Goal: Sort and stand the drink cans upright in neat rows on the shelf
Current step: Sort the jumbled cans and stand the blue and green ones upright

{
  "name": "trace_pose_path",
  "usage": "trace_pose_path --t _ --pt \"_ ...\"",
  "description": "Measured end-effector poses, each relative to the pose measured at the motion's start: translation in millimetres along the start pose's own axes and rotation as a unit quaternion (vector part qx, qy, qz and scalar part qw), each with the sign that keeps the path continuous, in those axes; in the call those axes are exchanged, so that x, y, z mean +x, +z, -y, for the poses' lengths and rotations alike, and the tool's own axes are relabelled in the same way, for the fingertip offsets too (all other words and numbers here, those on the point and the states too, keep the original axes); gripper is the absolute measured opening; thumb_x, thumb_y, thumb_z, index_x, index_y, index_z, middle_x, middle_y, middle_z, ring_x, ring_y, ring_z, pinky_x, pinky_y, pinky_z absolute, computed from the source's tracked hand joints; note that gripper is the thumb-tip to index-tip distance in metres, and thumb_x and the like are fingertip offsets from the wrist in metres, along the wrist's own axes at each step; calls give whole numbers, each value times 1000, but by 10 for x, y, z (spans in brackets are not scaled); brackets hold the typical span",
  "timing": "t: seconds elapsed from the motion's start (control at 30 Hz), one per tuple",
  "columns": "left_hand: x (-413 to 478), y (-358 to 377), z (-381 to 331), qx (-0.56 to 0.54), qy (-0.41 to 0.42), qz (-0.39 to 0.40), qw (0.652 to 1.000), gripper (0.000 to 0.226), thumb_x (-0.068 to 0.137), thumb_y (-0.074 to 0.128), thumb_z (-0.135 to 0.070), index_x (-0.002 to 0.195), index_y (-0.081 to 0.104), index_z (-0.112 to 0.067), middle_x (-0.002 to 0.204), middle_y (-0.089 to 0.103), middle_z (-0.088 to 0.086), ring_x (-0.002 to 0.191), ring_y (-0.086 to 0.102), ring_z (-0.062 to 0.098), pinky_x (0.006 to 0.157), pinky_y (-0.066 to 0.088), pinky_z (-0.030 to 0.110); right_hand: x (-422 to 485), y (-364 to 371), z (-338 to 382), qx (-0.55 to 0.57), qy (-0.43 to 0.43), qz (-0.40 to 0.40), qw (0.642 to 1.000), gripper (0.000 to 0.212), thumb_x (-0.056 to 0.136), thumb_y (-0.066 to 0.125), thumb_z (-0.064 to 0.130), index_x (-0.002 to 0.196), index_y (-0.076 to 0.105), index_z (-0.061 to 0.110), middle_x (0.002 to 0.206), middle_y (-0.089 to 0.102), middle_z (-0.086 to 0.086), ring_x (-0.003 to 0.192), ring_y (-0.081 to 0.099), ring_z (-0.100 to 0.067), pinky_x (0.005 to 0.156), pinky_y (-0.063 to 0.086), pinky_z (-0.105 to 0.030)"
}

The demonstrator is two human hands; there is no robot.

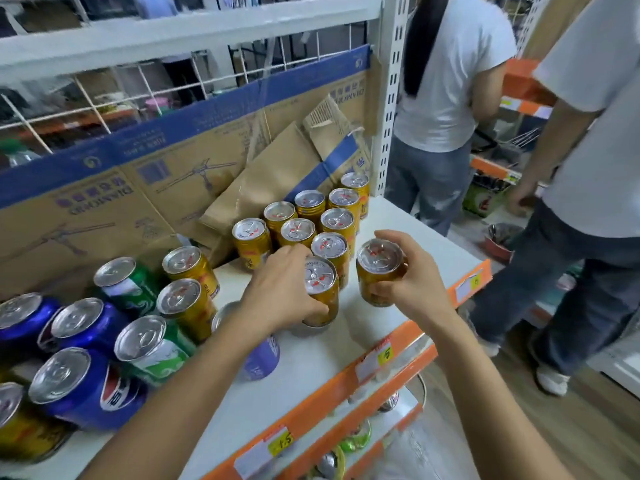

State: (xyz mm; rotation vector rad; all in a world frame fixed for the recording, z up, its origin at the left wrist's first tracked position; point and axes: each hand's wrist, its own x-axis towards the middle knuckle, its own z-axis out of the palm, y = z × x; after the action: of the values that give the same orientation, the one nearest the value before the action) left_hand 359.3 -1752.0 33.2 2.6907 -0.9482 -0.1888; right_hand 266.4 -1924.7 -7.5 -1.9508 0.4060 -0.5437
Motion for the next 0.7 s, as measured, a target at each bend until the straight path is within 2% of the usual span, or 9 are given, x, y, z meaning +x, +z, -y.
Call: trace_pose_path --t 0.17,0.23,0.3,0.4,0.5,0.6,0.7 --pt "180 121 -109 10 -22 59 998 87 61 82 -51 133 42 -24 127 44 -1 116 48 21 92 44 33 397 56 -268 18 15 26 999 69 57 72 -5 111 53 33 105 58 21 99 56 -3 81 45 -15" --pt "231 139 -167 12 -29 72 997 84 59 82 -54 128 44 -25 119 44 -3 111 49 19 88 44 31 583 81 -394 35 28 39 998 70 59 72 -10 116 54 28 112 58 12 105 56 -8 90 48 -24" --pt "261 148 -234 10 -35 88 995 77 58 81 -54 121 45 -27 112 42 -6 106 48 17 86 45 30 781 79 -494 55 31 62 996 73 60 70 -14 120 53 24 118 57 7 108 55 -10 94 47 -26" --pt "274 205 -373 14 -57 98 993 70 62 78 -49 118 42 -29 115 37 -5 105 47 19 83 47 33 1043 33 -590 74 23 117 990 76 63 69 -16 125 48 21 120 54 7 106 54 -2 93 43 -18" --pt "313 289 -523 5 -97 78 992 73 63 77 -47 123 38 -34 113 31 -5 104 49 23 83 46 32 1265 -13 -669 80 -13 157 984 73 64 67 -16 123 48 23 115 52 18 99 51 16 84 41 -5" --pt "330 347 -654 5 -139 62 988 80 66 79 -49 130 34 -35 121 31 -5 108 48 21 85 42 27 1379 -32 -752 95 -38 175 979 69 67 68 -16 121 48 20 113 50 21 96 50 21 81 40 -1" --pt "357 376 -792 22 -165 43 985 79 69 77 -48 134 34 -33 130 31 -5 110 50 23 87 42 29 1450 -45 -793 106 -61 200 972 66 69 68 -16 123 47 15 114 50 18 96 49 22 78 37 2"
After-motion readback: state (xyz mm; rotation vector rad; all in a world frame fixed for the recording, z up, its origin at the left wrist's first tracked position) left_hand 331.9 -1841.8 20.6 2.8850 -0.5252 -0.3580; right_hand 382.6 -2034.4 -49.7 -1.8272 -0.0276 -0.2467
